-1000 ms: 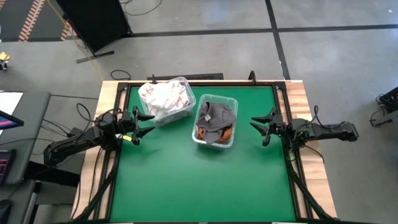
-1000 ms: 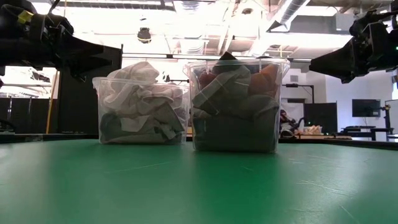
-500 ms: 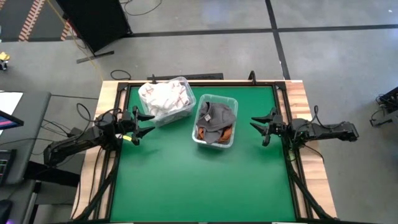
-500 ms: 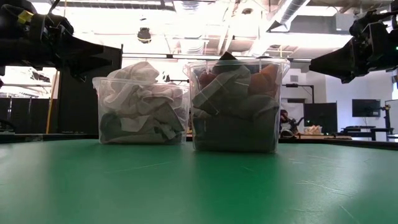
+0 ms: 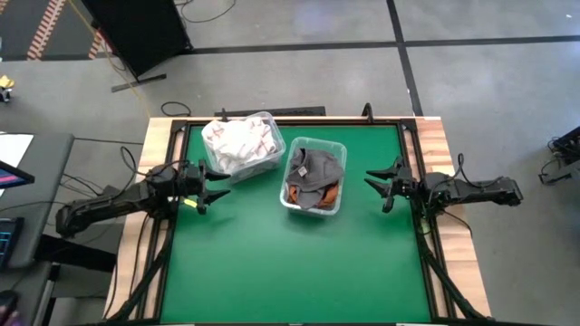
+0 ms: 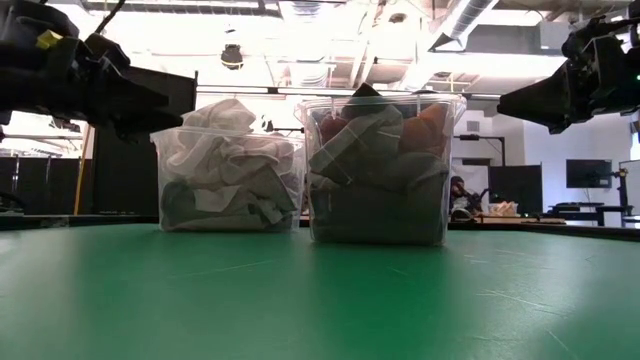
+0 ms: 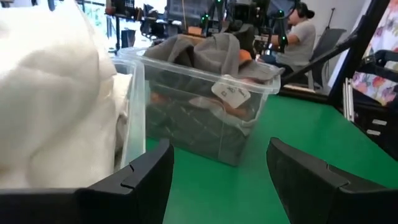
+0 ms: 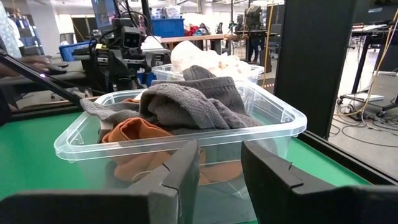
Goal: Sort towels by color in basket
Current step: Return to Home Position
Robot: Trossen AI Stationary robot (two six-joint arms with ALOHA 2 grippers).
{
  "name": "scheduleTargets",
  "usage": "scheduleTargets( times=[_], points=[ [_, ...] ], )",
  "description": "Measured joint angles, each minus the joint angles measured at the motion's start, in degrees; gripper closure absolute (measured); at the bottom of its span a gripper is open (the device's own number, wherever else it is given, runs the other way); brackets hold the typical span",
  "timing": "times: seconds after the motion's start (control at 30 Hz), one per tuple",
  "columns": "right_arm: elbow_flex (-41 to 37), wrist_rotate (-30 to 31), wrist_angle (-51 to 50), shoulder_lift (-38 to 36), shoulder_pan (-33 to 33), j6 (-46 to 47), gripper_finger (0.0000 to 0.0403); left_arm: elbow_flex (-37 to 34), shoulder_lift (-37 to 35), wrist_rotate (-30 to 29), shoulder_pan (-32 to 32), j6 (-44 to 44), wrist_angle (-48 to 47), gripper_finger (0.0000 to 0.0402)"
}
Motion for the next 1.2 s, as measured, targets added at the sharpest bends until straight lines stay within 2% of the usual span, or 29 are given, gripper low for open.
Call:
scheduleTargets(
  times=[1.2],
  points=[
    [-0.02,-0.07,0.02,0.0,0.0,0.0,0.0253,0.0,0.91,-0.32,0.0,-0.02,-0.02,0.0157]
  ],
)
